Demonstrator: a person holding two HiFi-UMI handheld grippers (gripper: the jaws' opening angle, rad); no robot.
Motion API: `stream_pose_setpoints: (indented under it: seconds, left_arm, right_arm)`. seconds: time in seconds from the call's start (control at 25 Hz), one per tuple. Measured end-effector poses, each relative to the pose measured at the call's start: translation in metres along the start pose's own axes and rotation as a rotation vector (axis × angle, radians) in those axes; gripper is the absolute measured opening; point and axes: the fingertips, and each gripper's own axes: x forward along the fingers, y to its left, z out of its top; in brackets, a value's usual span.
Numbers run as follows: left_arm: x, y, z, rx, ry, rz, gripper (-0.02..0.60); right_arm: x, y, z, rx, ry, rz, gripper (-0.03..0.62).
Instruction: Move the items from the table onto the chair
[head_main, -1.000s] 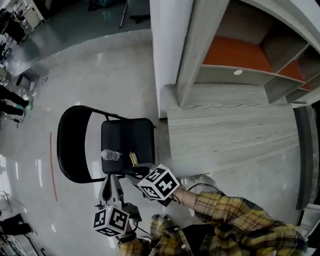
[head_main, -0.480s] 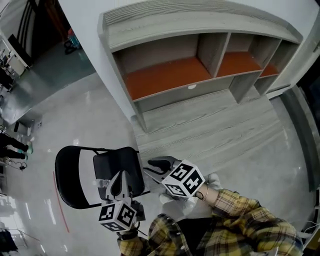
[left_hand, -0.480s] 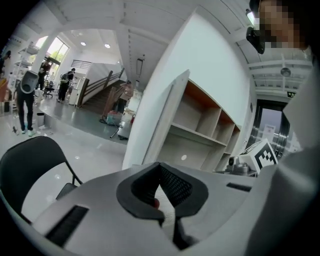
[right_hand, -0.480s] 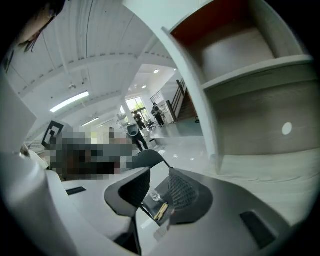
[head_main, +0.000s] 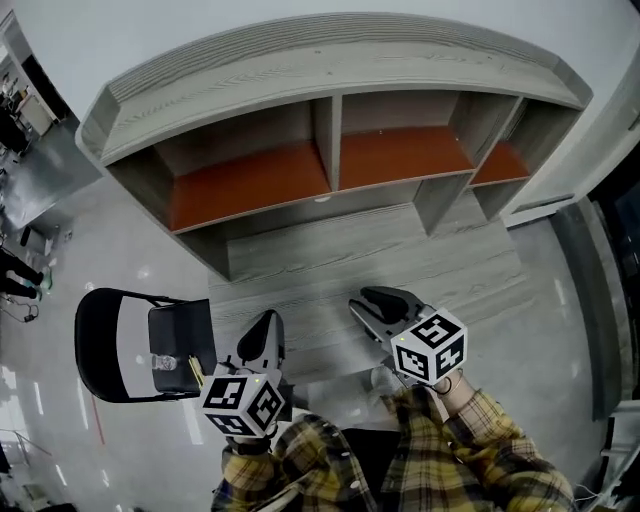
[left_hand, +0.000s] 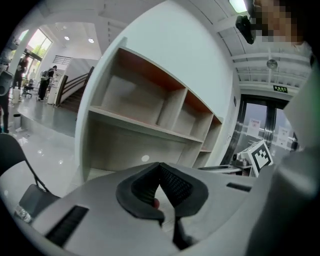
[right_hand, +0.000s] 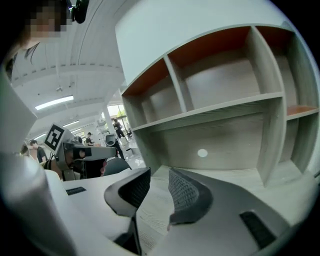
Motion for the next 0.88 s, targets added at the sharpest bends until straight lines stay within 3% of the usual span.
stream_pose_setpoints:
  seconds: [0.2, 0.48, 0.64, 0.88]
  left_arm:
    - [0.05, -0.09, -0.012, 0.0, 0.004, -0.026, 0.003]
    - [0.087, -0.198, -0.026, 0.056, 0.021, -0.082, 0.003]
    - [0.094, -0.231, -0.03, 0.085, 0.042, -0.129, 0.003]
    - [0.099, -0.248, -0.024, 0.105, 0.04, -0.164, 0.003]
  right_arm:
    - [-0.076, -0.064, 0.011, -0.007, -0.057, -0.033, 0.126]
    - [-0.159, -0.115, 0.019, 0.019, -0.157, -0.027, 0.117]
    - [-0.187, -0.128, 0.021, 0.018, -0.199, -0.065, 0.083]
    - [-0.208, -0.128, 0.023, 0.021, -0.224, -0.144, 0.026]
